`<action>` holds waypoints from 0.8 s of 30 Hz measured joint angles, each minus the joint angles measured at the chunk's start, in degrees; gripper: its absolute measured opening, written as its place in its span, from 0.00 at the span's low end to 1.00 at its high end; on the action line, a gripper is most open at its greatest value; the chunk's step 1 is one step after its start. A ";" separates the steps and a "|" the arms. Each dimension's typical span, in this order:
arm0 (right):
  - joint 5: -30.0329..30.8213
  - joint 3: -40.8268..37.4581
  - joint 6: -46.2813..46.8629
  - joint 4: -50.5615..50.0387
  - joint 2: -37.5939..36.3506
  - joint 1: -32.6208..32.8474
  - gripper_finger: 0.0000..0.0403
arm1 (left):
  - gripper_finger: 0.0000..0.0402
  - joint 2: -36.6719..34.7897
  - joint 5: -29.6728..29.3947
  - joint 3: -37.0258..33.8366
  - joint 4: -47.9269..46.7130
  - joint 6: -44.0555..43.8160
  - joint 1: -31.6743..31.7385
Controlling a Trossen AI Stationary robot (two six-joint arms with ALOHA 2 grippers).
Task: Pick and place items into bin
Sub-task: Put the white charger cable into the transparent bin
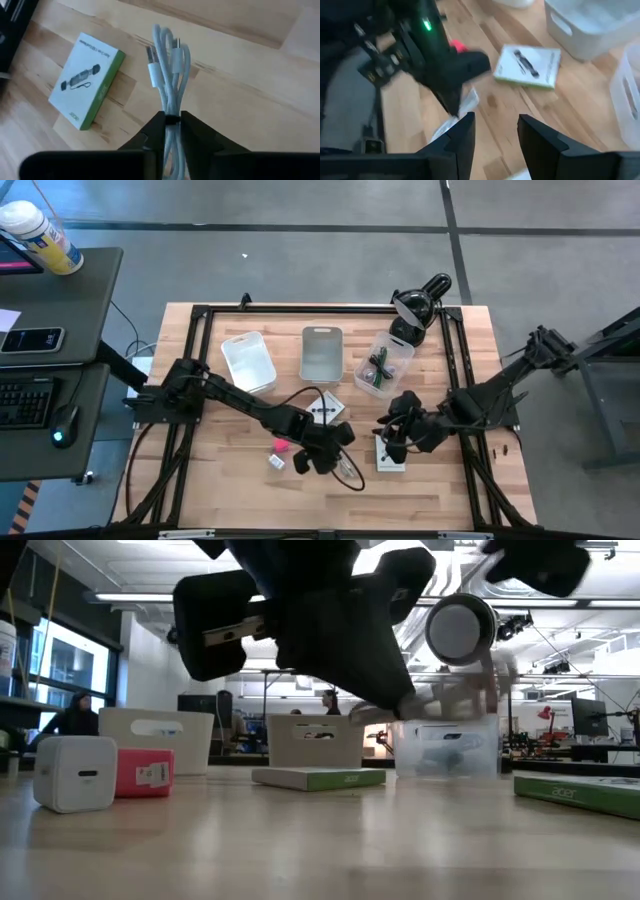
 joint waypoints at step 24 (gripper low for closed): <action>-8.54 0.00 8.18 19.20 23.69 -2.17 0.34 | 0.40 -15.45 5.32 -0.08 -28.28 -4.73 -0.09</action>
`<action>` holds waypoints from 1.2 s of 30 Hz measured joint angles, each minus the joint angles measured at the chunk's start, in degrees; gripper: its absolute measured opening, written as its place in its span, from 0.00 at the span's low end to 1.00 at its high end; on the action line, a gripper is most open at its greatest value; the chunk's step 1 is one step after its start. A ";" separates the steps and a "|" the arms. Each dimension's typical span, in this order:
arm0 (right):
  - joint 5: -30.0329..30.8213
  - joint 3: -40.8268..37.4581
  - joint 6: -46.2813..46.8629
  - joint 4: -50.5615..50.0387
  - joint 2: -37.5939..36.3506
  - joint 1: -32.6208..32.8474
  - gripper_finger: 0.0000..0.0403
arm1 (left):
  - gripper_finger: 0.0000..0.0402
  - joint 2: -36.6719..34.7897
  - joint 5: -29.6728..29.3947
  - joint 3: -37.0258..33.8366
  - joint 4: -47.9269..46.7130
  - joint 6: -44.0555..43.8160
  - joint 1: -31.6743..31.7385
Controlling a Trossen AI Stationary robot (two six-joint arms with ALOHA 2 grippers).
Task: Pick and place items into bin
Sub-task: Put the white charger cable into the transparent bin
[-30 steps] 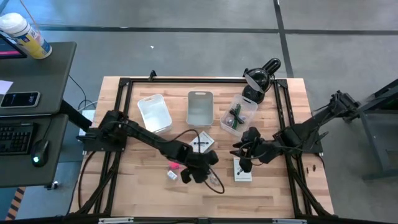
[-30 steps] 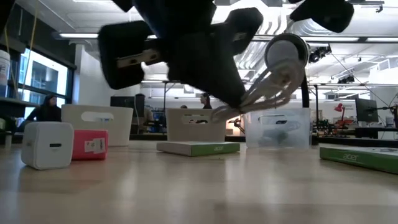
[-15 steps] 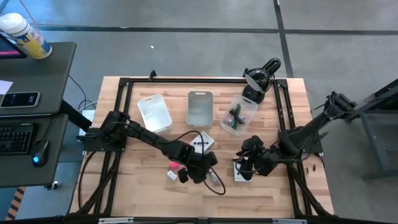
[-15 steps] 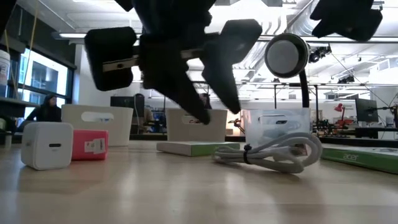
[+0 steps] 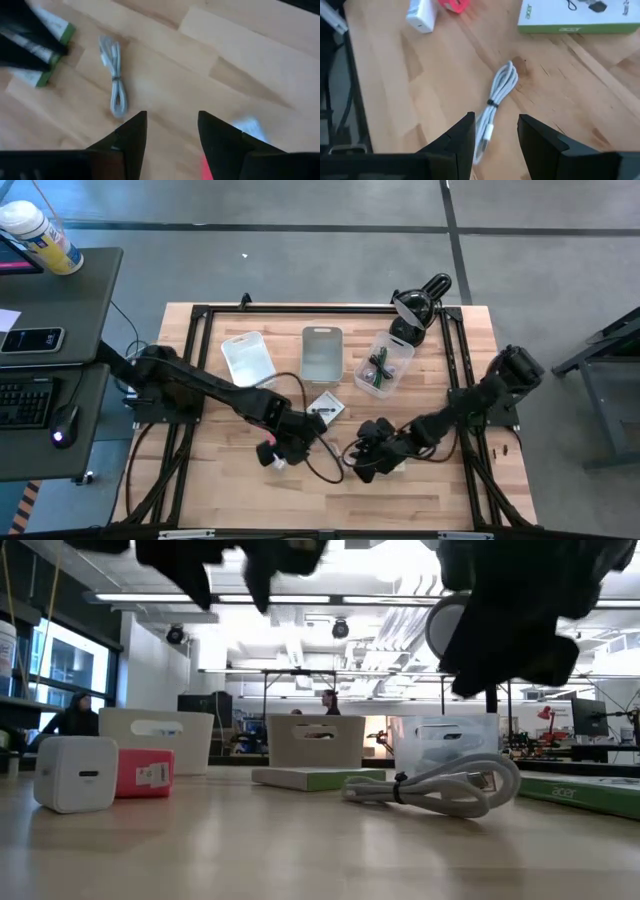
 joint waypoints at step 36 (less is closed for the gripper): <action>-15.52 15.06 -5.91 -13.70 13.47 -5.30 0.59 | 0.30 -40.20 -16.07 -25.45 4.66 -12.26 0.04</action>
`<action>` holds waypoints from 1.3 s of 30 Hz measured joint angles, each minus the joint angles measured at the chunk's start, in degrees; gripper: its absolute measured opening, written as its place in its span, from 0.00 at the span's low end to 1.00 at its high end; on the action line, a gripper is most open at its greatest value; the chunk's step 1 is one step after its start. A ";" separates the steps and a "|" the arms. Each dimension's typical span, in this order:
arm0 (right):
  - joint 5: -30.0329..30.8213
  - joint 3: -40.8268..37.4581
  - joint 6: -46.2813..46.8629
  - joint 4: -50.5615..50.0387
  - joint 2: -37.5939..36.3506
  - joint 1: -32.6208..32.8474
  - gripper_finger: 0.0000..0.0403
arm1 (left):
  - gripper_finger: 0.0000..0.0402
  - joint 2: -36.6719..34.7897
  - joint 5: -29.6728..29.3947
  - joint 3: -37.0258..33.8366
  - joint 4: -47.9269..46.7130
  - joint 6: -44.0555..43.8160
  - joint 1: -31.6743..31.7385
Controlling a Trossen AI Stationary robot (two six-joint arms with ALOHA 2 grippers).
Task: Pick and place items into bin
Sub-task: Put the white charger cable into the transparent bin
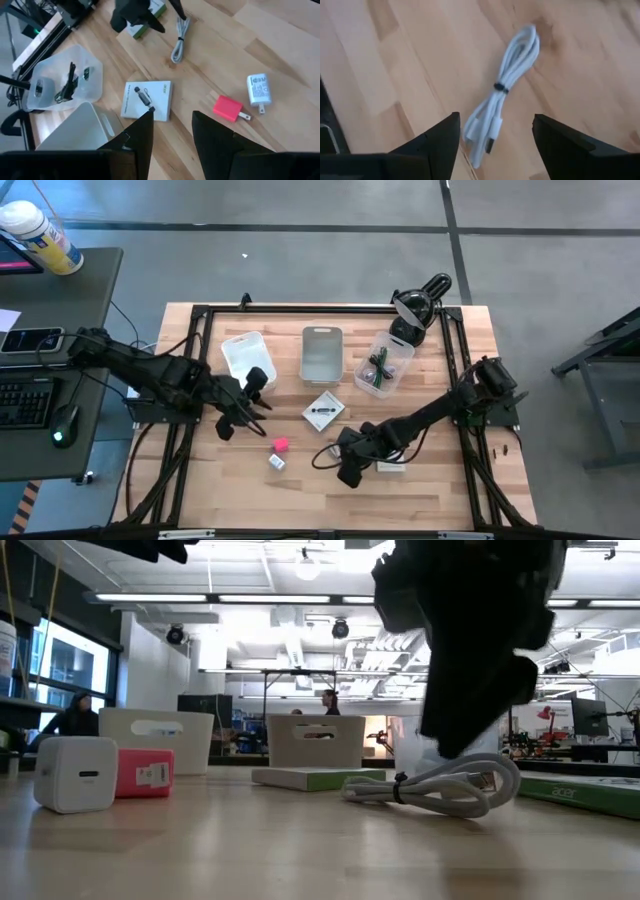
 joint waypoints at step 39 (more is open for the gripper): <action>1.31 0.95 0.48 0.46 4.37 -1.03 0.07 | 0.30 -0.07 -1.27 0.00 3.13 -0.02 0.00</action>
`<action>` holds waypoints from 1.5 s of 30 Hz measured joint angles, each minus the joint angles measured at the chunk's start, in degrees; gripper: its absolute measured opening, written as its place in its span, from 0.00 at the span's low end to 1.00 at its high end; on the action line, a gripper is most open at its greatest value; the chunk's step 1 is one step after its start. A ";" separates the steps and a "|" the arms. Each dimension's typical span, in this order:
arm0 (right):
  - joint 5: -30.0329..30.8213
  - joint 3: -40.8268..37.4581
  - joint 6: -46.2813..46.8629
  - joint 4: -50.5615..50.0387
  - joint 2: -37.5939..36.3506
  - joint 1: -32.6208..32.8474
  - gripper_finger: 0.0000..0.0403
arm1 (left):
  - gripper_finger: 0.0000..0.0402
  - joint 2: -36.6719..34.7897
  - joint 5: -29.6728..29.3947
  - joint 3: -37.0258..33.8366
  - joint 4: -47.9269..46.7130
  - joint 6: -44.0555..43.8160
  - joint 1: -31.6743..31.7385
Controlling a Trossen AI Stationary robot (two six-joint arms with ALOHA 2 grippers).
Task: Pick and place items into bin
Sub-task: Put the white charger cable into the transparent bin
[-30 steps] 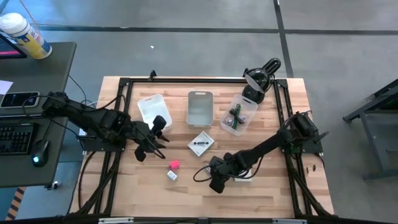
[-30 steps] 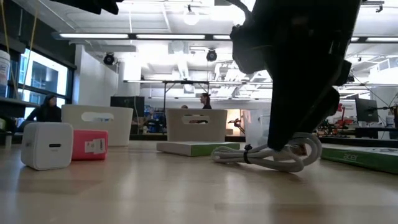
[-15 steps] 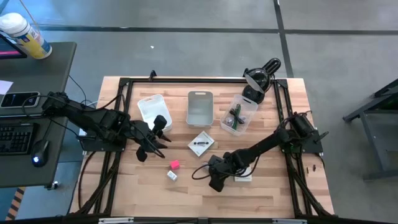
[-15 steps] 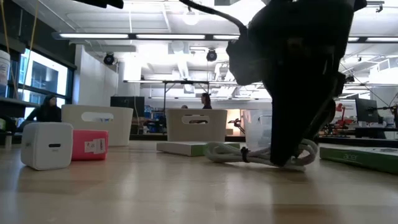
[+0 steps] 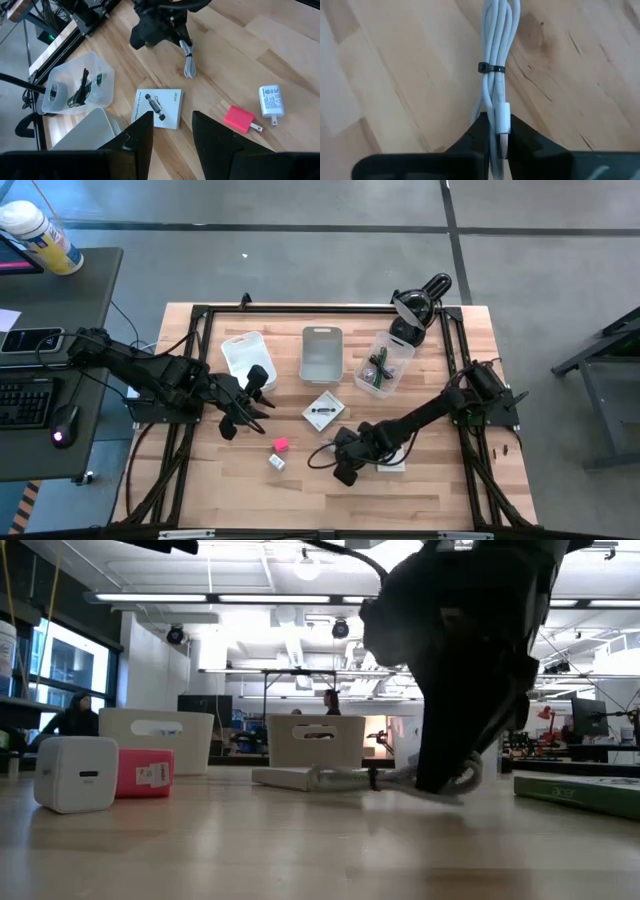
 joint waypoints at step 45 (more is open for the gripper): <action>11.76 -2.39 -8.09 -40.07 -22.90 -32.36 0.08 | 0.30 0.04 -2.97 0.04 3.34 -1.53 0.00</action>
